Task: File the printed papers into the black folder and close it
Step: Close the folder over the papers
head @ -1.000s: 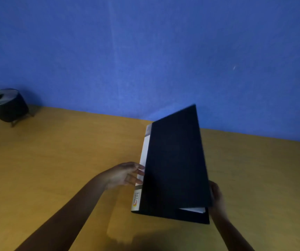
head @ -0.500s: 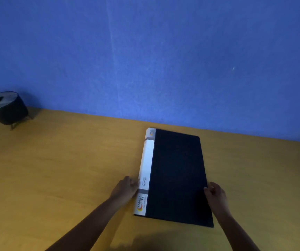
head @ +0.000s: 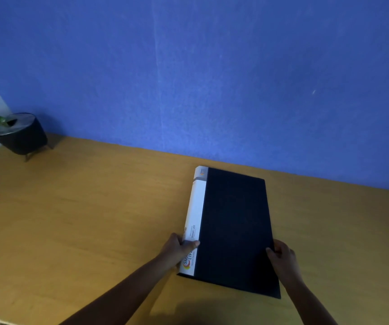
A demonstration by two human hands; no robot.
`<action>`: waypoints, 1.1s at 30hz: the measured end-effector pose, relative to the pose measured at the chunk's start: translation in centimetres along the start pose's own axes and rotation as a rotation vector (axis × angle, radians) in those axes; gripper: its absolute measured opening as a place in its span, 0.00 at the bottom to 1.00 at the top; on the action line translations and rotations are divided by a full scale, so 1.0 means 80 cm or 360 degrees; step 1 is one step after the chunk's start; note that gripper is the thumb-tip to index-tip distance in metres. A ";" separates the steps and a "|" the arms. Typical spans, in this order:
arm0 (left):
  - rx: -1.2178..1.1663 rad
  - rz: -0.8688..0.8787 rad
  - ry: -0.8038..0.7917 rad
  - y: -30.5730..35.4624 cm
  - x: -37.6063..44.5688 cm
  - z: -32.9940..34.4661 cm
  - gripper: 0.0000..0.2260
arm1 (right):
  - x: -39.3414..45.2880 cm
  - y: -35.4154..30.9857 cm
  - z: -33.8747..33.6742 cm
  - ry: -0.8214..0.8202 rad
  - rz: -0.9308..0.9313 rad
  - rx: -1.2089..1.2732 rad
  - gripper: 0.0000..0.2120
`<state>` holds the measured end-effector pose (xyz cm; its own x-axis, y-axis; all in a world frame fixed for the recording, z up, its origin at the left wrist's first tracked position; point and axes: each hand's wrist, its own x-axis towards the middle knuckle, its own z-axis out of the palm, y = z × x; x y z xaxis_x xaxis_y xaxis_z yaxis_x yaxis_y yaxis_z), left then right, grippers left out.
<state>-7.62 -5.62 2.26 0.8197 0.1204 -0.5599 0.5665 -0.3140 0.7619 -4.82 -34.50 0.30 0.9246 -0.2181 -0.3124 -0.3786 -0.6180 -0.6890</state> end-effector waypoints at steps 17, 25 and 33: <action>-0.0469 0.0229 0.0136 -0.018 -0.011 -0.017 0.17 | -0.019 -0.030 0.026 -0.0113 0.0149 0.0352 0.17; -0.0453 0.0214 0.0206 -0.047 -0.005 -0.078 0.17 | -0.039 -0.086 0.067 -0.0056 -0.0008 0.0540 0.16; -0.0505 0.0210 0.0367 -0.081 0.002 -0.172 0.14 | -0.060 -0.150 0.147 -0.0058 -0.0083 0.0604 0.17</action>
<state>-9.99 9.38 1.74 0.8639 0.3176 -0.3909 0.4238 -0.0391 0.9049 -5.20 -17.15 2.33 0.9435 -0.1626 -0.2886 -0.3261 -0.3027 -0.8956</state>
